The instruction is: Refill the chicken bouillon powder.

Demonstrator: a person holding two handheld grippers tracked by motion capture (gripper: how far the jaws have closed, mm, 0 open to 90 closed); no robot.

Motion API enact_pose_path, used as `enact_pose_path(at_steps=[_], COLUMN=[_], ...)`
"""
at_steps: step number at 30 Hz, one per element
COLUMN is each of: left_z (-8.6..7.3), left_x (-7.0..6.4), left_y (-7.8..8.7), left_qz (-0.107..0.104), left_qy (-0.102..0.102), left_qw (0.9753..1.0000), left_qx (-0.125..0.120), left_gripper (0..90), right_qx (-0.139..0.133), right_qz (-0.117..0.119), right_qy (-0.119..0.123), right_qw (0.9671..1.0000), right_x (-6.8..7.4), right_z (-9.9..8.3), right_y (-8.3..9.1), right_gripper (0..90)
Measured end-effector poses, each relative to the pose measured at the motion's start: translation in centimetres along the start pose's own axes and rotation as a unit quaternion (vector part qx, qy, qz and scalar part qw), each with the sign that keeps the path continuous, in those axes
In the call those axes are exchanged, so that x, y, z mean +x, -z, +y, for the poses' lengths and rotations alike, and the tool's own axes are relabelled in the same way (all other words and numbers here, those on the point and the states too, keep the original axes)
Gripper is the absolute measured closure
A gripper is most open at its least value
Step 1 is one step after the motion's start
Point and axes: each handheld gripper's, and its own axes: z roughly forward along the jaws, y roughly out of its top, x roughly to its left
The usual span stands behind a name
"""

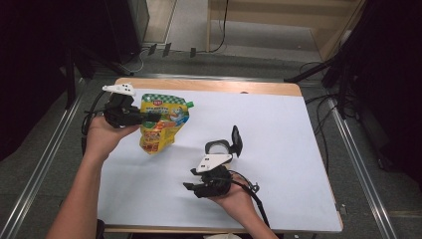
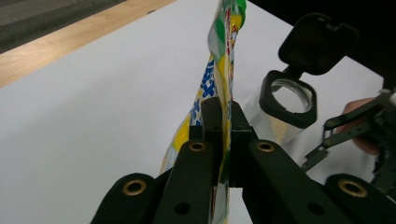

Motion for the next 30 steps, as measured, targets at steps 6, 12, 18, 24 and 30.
enact_pose_path(at_steps=[6, 12, 18, 24, 30], left_z=[0.5, 0.8, 1.1, 1.6, 2.0], left_x=[-1.7, -2.7, -3.3, -4.3, -5.0], left_y=[1.5, 2.4, 3.2, 3.7, 3.8], left_qz=[-0.015, -0.018, -0.028, -0.037, -0.055], left_qy=[-0.009, -0.008, 0.011, 0.006, 0.003], left_qw=[0.9998, 0.9998, 0.9995, 0.9993, 0.9985], left_qx=[-0.005, 0.002, -0.002, -0.003, -0.005], left_gripper=[90.0, 90.0, 90.0, 90.0, 90.0], right_qx=[0.005, 0.007, -0.024, -0.047, -0.056], right_qz=[-0.013, -0.019, -0.027, -0.052, -0.072], right_qy=[-0.012, -0.042, -0.088, -0.117, -0.122], right_qw=[0.9998, 0.9989, 0.9955, 0.9907, 0.9883], right_x=[0.6, 0.7, 0.2, -0.6, -0.8], right_z=[0.3, 1.0, 1.7, 1.9, 2.3], right_y=[-1.5, -3.5, -5.3, -6.7, -7.4], right_gripper=[50.9, 53.3, 57.7, 61.8, 77.5])
